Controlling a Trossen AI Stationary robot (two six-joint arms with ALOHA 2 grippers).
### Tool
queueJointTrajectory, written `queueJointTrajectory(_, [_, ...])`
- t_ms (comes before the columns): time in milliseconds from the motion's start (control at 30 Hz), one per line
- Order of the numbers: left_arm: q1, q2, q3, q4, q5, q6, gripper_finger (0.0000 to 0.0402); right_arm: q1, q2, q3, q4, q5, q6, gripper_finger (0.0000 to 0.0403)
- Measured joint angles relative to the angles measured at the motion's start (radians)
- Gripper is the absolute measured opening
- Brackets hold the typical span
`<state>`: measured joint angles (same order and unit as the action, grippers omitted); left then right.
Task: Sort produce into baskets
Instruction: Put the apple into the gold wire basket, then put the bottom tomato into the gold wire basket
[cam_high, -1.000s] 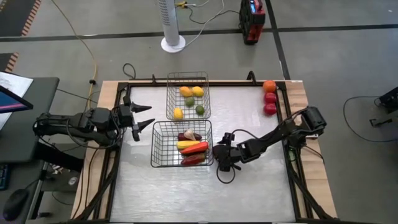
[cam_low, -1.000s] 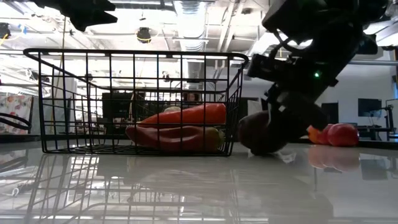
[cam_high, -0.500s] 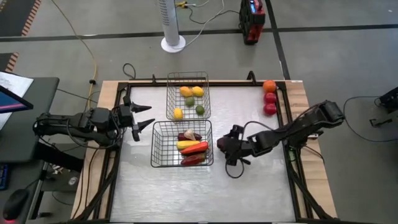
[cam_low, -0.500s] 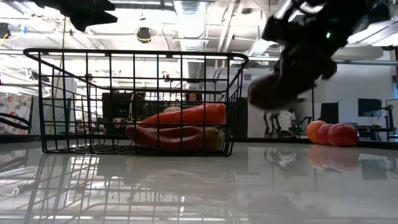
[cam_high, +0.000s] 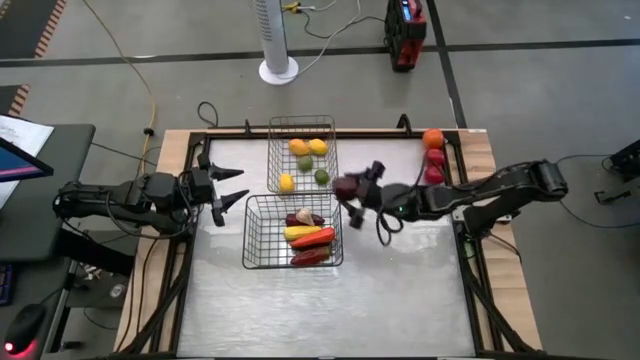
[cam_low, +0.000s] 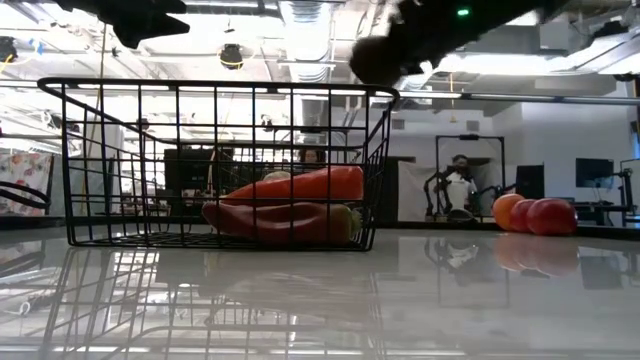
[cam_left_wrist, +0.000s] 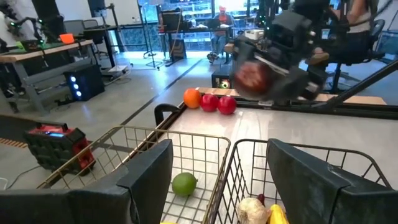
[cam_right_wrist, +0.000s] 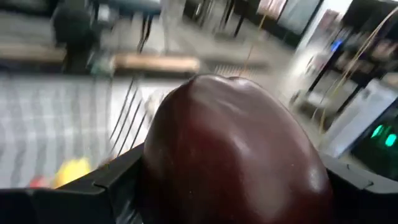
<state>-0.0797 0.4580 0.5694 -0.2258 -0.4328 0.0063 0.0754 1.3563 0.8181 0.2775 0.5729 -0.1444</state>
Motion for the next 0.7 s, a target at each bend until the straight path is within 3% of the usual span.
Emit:
queueJointTrajectory(167, [0.0, 0.0, 0.0, -0.001, 0.001, 0.0, 0.0249, -0.104, 0.135, 0.0, 0.346, -0.074, -0.091, 0.0351])
queueJointTrajectory(300, [0.0, 0.0, 0.0, -0.01, 0.018, 0.0, 0.0249, -0.177, 0.252, 0.019, 0.481, -0.117, -0.043, 0.0352])
queueJointTrajectory(500, [0.0, 0.0, 0.0, -0.011, 0.018, 0.014, 0.0249, -0.27, 0.377, 0.192, 0.224, -0.306, 0.092, 0.0387])
queueJointTrajectory(700, [0.0, 0.0, 0.0, -0.019, 0.019, 0.015, 0.0249, -0.282, 0.413, 0.419, -0.146, -0.313, 0.043, 0.0392])
